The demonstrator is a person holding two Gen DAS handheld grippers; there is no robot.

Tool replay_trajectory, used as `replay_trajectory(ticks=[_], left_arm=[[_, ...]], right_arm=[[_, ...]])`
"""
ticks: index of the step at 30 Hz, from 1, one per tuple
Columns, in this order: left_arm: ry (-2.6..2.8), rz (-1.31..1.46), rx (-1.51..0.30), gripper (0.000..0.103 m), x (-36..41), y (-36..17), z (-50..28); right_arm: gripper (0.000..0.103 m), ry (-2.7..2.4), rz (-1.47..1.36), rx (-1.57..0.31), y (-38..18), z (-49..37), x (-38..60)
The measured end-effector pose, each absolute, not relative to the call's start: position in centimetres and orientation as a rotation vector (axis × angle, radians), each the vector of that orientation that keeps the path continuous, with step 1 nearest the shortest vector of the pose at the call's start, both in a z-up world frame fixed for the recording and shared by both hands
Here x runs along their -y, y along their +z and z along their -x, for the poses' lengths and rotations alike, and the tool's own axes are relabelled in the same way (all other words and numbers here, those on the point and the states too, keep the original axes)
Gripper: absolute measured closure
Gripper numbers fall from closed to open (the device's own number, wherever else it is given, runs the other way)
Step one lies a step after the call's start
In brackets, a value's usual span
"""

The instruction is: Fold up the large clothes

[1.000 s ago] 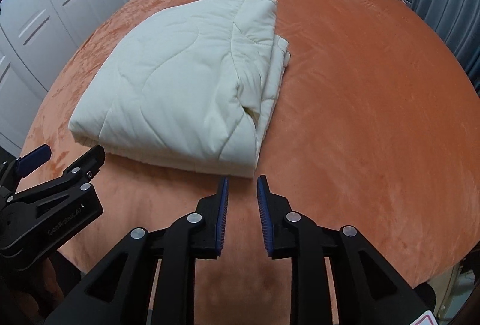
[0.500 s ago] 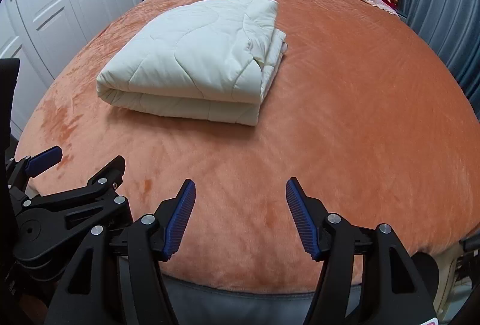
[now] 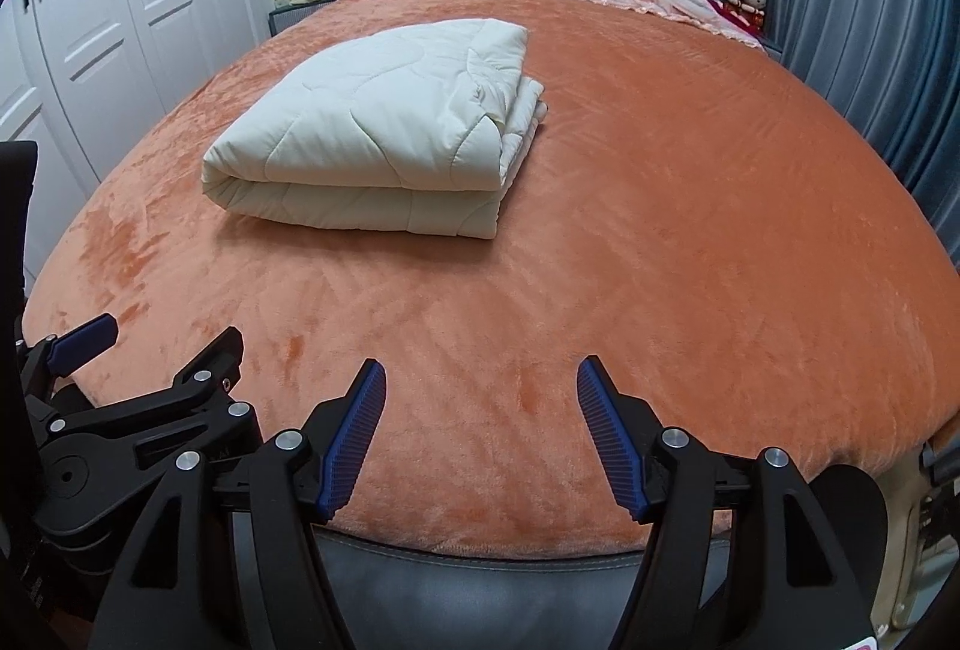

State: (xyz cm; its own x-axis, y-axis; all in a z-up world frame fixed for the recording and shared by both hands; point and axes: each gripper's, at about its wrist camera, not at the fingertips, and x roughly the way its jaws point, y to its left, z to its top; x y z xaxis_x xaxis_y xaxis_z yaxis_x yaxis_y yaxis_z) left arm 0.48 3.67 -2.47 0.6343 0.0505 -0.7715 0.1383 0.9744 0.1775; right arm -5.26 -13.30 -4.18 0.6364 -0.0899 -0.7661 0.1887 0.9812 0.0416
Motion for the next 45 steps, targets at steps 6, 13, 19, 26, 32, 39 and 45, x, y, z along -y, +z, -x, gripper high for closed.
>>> replay_trajectory(ticks=[6, 13, 19, 26, 32, 39, 45], left_arm=[[-0.047, -0.218, -0.844, 0.014, -4.4, -3.3, 0.9], [-0.038, -0.201, -0.806, 0.014, -5.1, -4.5, 2.1], [-0.028, -0.165, -0.805, 0.014, -5.6, -5.3, 1.9], [-0.025, -0.128, -0.779, 0.014, -5.0, -6.8, 0.3], [-0.021, -0.134, -0.747, 0.014, -4.4, -8.4, -1.1], [-0.004, -0.144, -0.785, 0.014, -4.4, -9.8, -2.6], [-0.003, -0.148, -0.780, 0.014, -4.4, -10.0, -2.5]], right_arm=[[0.036, -0.162, -0.121, -0.831, -5.0, 6.5, 12.7], [0.035, -0.155, -0.110, -0.797, -5.8, 7.4, 12.1], [0.032, -0.146, -0.166, -0.791, -7.1, 7.3, 12.3], [0.029, -0.173, -0.161, -0.754, -8.5, 6.0, 12.9], [0.029, -0.190, -0.141, -0.701, -10.2, 4.7, 13.0], [0.029, -0.185, -0.106, -0.729, -11.9, 3.0, 13.0], [0.029, -0.182, -0.126, -0.767, -12.5, 2.5, 13.3]])
